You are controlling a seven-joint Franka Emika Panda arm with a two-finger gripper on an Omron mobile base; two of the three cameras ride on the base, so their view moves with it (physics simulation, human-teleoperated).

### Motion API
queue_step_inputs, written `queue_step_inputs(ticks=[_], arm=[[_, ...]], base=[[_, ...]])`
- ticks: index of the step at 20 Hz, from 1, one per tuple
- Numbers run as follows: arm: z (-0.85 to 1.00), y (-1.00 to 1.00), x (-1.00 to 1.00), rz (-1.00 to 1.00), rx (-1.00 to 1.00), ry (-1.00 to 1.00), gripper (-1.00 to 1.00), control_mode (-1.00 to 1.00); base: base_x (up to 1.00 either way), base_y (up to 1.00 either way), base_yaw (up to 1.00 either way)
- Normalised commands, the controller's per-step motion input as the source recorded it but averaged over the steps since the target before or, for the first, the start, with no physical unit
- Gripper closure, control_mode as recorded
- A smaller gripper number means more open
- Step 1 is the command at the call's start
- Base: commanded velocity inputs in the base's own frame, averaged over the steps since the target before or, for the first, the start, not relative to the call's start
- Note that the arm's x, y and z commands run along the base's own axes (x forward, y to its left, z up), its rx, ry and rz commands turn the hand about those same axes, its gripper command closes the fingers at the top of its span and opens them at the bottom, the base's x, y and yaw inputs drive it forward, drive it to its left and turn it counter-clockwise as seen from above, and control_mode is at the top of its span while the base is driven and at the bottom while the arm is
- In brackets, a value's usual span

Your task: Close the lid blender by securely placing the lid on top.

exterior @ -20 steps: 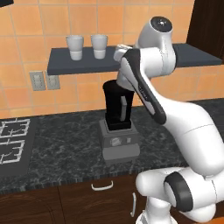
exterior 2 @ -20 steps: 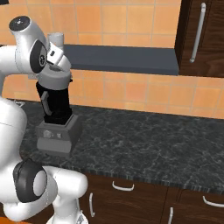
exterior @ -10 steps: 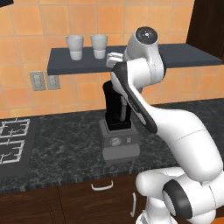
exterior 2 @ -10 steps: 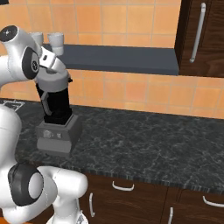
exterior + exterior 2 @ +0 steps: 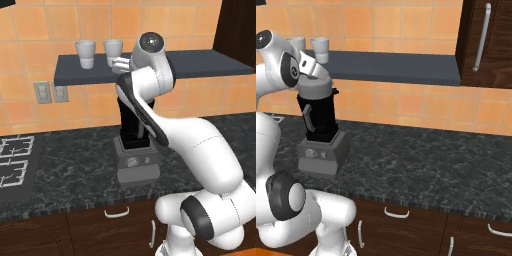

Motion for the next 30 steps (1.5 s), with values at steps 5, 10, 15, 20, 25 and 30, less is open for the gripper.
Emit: queue_step_inputs(ticks=[5, 10, 15, 20, 25, 30], arm=[[0.00, 0.03, 0.00, 0.00, 0.00, -0.03, 1.00, -1.00], [-0.01, 0.00, 0.00, 0.00, -0.03, -0.03, 1.00, -1.00], [-0.07, 0.00, -0.01, 0.00, -0.03, 0.07, 1.00, -1.00], [-0.25, 0.00, -0.02, 0.00, -0.06, 0.26, 1.00, -1.00], [-0.15, 0.00, -0.01, 0.00, 0.00, 0.09, 1.00, -1.00], [0.20, 0.00, 0.03, 0.00, 0.08, 0.12, 1.00, -1.00]], base=[[0.00, 0.00, 0.00], [0.00, 0.00, 0.00], [0.00, 0.00, 0.00], [0.00, 0.00, 0.00], [0.00, 0.00, 0.00], [0.00, 0.00, 0.00]])
